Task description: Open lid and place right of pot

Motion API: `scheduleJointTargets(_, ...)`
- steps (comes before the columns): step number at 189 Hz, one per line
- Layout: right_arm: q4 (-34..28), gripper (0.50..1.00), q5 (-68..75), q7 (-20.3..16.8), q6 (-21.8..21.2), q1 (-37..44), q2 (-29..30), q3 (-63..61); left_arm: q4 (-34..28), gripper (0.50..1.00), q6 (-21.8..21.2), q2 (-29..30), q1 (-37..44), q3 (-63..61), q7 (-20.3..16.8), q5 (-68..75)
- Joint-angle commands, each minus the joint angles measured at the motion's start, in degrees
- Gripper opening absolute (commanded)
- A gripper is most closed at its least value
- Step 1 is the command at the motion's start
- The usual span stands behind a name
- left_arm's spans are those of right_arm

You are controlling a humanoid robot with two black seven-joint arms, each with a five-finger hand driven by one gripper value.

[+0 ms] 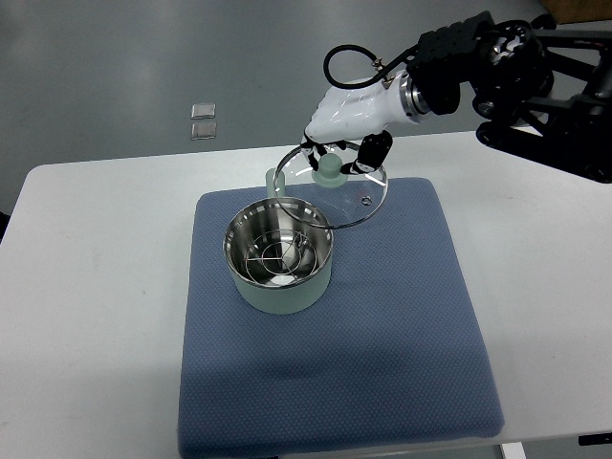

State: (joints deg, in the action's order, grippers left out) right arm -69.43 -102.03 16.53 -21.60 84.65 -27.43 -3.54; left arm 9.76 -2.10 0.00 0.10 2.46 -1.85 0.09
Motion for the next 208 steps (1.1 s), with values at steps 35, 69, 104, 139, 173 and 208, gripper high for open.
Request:
scheduleJointTargets(35, 0.1, 0.5, -0.2, 1.0, 1.4, -5.6, -6.6, 0.5, 0.0, 1.0, 0.0, 0.0, 0.0, 0.0, 0.0, 0.0)
scheduleJointTargets(69, 0.3, 0.5, -0.7, 0.8, 4.5, -11.4, -6.8, 1.0, 0.0, 1.0, 0.0, 0.0, 0.0, 0.0, 0.0, 0.0)
scheduleJointTargets(104, 1.5, 0.5, -1.0, 0.3, 7.4, -16.9, -6.0, 1.0, 0.0, 1.0, 0.0, 0.0, 0.0, 0.0, -0.1, 0.0)
scheduleJointTargets(139, 5.4, 0.5, -1.2, 0.2, 11.8, -22.1, -3.6, 1.1, 0.0, 1.0, 0.0, 0.0, 0.0, 0.0, 0.0, 0.0)
scheduleJointTargets(173, 7.6, 0.631, -1.2, 0.2, 15.4, -23.6, -2.0, 1.3, 0.0, 1.0, 0.0, 0.0, 0.0, 0.0, -0.1, 0.0)
scheduleJointTargets(208, 7.2, 0.86, -1.1, 0.5, 15.4, -22.9, -2.3, 1.1, 0.0, 1.0, 0.0, 0.0, 0.0, 0.0, 0.0, 0.0)
